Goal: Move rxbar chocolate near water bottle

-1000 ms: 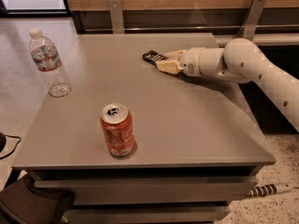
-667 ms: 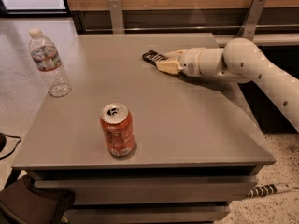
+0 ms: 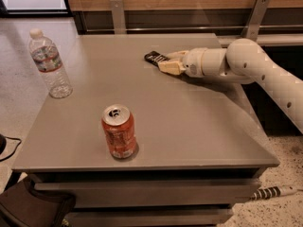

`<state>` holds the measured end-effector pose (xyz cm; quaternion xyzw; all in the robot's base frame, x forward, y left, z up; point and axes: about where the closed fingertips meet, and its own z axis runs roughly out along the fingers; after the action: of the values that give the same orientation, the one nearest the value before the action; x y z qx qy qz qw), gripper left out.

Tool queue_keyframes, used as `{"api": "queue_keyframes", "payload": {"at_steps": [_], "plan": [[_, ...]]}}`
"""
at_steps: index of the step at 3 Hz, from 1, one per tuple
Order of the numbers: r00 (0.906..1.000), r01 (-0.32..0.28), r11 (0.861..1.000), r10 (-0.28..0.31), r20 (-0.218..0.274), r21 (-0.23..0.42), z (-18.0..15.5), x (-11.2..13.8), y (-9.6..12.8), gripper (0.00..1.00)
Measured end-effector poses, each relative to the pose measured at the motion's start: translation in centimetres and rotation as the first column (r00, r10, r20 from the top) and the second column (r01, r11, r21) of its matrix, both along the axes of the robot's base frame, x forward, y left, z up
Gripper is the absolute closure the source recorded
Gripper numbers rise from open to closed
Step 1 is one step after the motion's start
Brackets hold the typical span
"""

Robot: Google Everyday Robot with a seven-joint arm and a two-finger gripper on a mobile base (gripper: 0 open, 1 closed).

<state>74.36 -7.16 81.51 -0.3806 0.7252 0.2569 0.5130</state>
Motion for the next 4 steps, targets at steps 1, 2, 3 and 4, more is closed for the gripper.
{"api": "queue_keyframes", "payload": {"at_steps": [1,2,3,4], "plan": [[1.0000,0.000,1.000,0.000,0.000,0.000,0.01,0.00,0.00,1.00],[1.0000,0.000,1.000,0.000,0.000,0.000,0.01,-0.01,0.01,1.00],[1.0000,0.007,1.000,-0.007,0.001,0.003,0.28,-0.12,-0.22,1.00],[0.9997,0.025,1.000,-0.025,0.003,0.012,0.98,-0.42,-0.87,1.00]]}}
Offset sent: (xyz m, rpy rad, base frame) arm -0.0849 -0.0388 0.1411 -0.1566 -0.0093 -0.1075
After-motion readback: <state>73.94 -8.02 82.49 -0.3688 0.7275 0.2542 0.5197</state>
